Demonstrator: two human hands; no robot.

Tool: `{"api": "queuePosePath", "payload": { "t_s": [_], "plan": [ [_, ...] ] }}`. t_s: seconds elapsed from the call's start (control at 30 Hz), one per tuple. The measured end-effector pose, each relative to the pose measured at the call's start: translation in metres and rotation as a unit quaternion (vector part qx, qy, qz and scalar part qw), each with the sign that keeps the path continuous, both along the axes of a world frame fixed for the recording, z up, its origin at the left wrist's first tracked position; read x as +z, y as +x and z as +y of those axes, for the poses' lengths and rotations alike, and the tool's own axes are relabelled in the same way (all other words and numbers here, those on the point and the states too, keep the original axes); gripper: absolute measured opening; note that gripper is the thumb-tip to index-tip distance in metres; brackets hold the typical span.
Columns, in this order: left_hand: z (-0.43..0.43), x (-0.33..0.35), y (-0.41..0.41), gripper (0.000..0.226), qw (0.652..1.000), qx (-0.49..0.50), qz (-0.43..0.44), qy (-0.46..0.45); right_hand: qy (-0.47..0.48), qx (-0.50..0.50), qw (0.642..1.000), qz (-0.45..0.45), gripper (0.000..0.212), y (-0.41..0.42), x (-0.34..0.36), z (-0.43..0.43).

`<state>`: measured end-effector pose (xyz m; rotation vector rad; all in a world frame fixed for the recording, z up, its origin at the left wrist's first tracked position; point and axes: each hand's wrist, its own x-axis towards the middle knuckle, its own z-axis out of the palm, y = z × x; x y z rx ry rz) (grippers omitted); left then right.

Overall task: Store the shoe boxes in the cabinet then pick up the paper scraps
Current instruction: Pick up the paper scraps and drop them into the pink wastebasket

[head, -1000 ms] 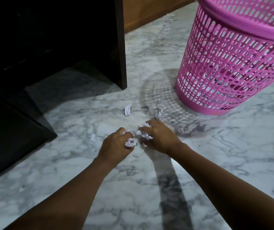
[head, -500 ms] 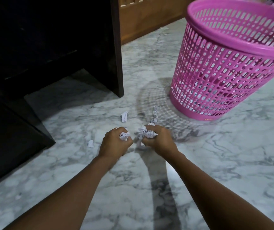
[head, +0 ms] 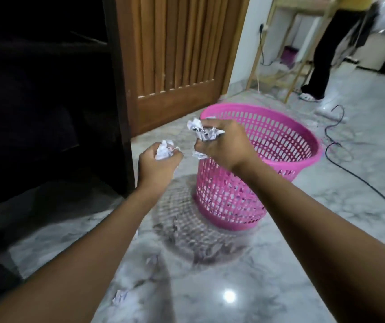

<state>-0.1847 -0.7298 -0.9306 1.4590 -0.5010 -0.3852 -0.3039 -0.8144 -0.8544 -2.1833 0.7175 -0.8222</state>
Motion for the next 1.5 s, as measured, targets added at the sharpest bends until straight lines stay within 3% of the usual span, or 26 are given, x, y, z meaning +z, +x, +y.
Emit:
{"api": "queuePosePath", "payload": {
  "t_s": [0.13,0.23,0.3,0.37,0.43,0.5,0.6,0.7,0.83,0.9,1.03,1.2,1.37,1.5],
  "plan": [
    [-0.057,0.063,-0.019,0.011,0.996,-0.03,-0.036,-0.078,-0.066,-0.078,0.995,-0.011,0.029,-0.032,0.033,-0.047],
    [-0.103,0.097,-0.034,0.019,0.992,-0.037,-0.074,-0.096,-0.065,-0.144,0.986,0.056,0.008,-0.049,0.034,-0.081],
    [-0.134,0.103,-0.043,0.019,0.989,-0.068,-0.112,-0.072,-0.042,-0.171,0.98,0.093,0.009,-0.056,0.031,-0.097],
    [-0.161,0.096,-0.045,0.016,0.982,-0.123,-0.143,0.009,-0.004,-0.172,0.978,0.114,0.023,-0.058,0.023,-0.107],
    [-0.178,0.087,-0.042,0.011,0.957,-0.188,-0.182,0.124,0.024,-0.16,0.974,0.158,0.04,-0.058,0.012,-0.114],
    [-0.183,0.084,-0.038,0.047,0.912,-0.243,-0.229,0.24,0.037,-0.142,0.969,0.198,0.05,-0.058,0.0,-0.117],
    [-0.173,0.092,-0.036,0.064,0.833,-0.305,-0.301,0.349,0.059,-0.115,0.965,0.228,0.061,-0.06,-0.007,-0.112],
    [-0.157,0.092,-0.028,0.058,0.808,-0.313,-0.383,0.321,0.033,-0.122,0.958,0.258,0.058,-0.059,-0.005,-0.101],
    [-0.125,0.073,-0.007,0.035,0.785,-0.227,-0.518,0.254,-0.013,-0.118,0.963,0.241,0.042,-0.05,-0.002,-0.074],
    [-0.106,0.06,0.004,0.03,0.781,-0.24,-0.511,0.267,-0.027,-0.086,0.962,0.257,0.046,-0.046,-0.005,-0.057],
    [-0.074,0.042,0.02,0.044,0.776,-0.271,-0.517,0.238,-0.13,-0.041,0.945,0.297,0.023,-0.042,-0.015,-0.033],
    [-0.033,0.039,0.03,0.03,0.793,-0.257,-0.518,0.189,-0.191,-0.022,0.943,0.273,0.017,-0.043,-0.018,-0.003],
    [0.014,0.022,0.043,0.029,0.842,-0.188,-0.48,0.162,-0.235,-0.021,0.935,0.266,0.017,-0.029,-0.025,0.026],
    [0.053,-0.022,0.039,0.042,0.903,-0.096,-0.371,0.192,-0.25,-0.083,0.932,0.247,0.025,-0.01,-0.028,0.045]
  ]
}}
